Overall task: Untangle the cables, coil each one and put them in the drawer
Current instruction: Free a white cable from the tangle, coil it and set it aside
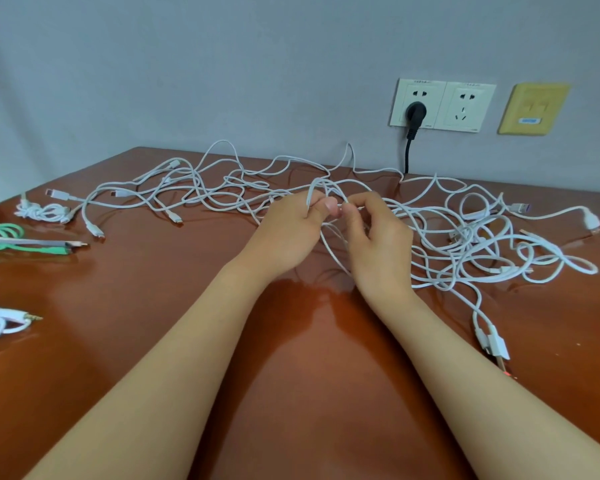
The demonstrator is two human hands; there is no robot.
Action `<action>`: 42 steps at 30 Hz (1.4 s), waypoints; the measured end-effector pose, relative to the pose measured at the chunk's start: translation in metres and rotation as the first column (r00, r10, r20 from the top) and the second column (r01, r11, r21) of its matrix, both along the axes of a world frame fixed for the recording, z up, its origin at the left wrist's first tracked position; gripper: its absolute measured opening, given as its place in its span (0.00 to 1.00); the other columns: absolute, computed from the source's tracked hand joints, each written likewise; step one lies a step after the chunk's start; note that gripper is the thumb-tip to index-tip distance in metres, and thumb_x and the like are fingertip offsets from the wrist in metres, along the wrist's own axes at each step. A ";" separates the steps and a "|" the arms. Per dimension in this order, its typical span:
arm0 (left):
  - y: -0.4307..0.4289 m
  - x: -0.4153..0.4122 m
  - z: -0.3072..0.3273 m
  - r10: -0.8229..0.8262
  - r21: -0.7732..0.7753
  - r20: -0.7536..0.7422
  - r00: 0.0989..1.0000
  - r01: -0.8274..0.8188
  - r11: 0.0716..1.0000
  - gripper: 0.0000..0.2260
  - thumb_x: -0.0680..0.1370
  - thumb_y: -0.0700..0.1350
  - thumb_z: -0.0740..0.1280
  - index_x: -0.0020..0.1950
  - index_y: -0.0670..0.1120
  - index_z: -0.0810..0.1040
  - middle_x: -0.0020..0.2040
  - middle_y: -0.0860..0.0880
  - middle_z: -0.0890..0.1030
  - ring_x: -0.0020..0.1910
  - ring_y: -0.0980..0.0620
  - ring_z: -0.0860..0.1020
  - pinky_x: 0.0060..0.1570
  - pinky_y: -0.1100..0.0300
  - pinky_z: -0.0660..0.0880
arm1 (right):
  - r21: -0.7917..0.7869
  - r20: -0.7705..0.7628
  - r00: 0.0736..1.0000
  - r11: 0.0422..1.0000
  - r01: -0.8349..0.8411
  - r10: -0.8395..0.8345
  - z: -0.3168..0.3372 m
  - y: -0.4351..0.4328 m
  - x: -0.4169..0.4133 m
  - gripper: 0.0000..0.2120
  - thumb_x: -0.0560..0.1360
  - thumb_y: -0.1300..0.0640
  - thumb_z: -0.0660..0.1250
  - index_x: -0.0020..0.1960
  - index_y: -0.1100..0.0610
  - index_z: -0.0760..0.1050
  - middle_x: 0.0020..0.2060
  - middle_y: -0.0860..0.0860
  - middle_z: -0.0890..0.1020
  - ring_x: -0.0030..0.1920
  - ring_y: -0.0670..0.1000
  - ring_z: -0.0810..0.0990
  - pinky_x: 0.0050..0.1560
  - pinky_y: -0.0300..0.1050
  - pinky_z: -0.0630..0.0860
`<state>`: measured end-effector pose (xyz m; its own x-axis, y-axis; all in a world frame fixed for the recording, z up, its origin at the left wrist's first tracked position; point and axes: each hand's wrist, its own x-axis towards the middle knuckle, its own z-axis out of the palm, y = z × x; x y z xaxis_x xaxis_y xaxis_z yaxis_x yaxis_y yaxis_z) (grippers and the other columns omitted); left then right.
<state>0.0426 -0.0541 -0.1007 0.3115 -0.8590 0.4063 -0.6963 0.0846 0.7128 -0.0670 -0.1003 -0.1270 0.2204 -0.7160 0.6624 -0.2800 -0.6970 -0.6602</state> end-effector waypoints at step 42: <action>0.002 0.000 0.014 -0.026 0.046 -0.564 0.826 0.063 0.997 0.14 0.83 0.46 0.53 0.39 0.48 0.72 0.17 0.56 0.58 0.14 0.59 0.55 0.20 0.74 0.54 | -0.021 -0.005 0.994 0.993 -0.113 0.112 0.003 0.008 0.004 0.07 0.72 0.56 0.58 0.45 0.44 0.62 0.24 0.43 0.75 0.29 0.50 0.72 0.38 0.48 0.69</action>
